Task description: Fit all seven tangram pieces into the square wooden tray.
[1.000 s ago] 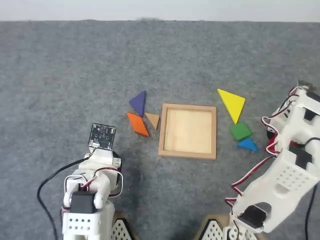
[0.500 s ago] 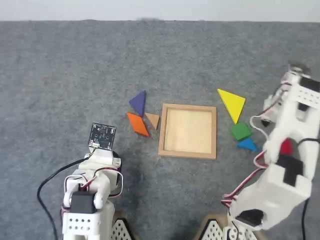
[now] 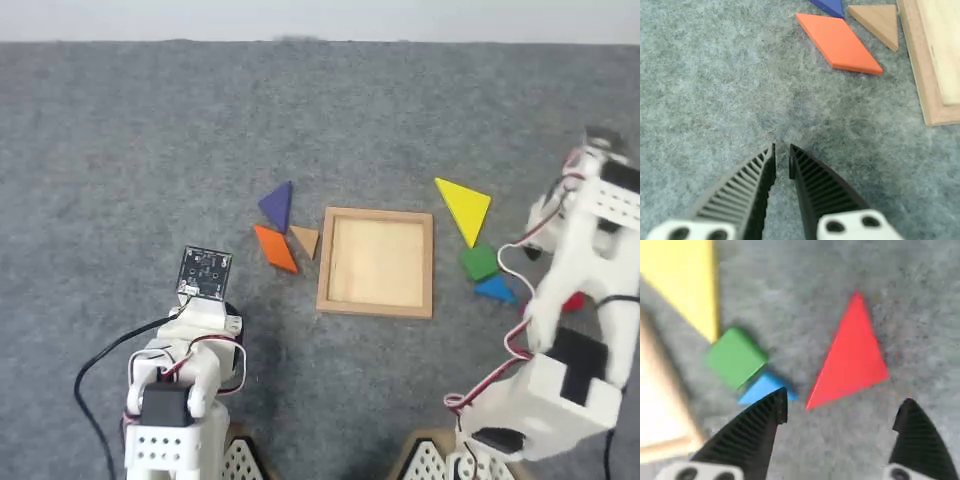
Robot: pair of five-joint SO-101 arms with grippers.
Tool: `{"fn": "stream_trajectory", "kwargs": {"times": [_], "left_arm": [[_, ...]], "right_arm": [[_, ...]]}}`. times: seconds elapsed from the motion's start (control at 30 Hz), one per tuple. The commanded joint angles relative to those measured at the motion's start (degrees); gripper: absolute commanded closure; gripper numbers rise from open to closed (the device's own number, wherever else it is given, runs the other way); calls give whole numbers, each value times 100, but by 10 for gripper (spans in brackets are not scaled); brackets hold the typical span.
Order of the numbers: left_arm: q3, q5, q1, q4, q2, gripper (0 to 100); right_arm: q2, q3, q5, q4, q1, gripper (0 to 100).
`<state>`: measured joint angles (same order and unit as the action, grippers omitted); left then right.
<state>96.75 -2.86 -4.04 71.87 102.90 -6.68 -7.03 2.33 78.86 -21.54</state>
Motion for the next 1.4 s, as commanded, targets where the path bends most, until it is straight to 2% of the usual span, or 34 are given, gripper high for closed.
{"fn": "stream_trajectory", "kwargs": {"times": [0.0,0.1,0.3,0.47,0.97,1.13,1.37], "left_arm": [[-31,-44,-26,26,97,953],[-31,-44,-26,26,97,953],[-31,-44,-26,26,97,953],[-31,-44,-26,26,97,953],[-31,-44,-26,26,97,953],[-31,-44,-26,26,97,953],[-31,-44,-26,26,97,953]], "right_arm": [[-224,-237,-246,-804,-154,719],[-523,-246,-158,-1068,-154,740],[-673,-290,9,-1121,-259,611],[-699,-290,-26,-1051,-497,637],[-1692,-97,-18,-1332,-523,649],[-1692,-132,-9,-1314,-523,749],[-1640,-123,9,-1270,-505,742]]}}
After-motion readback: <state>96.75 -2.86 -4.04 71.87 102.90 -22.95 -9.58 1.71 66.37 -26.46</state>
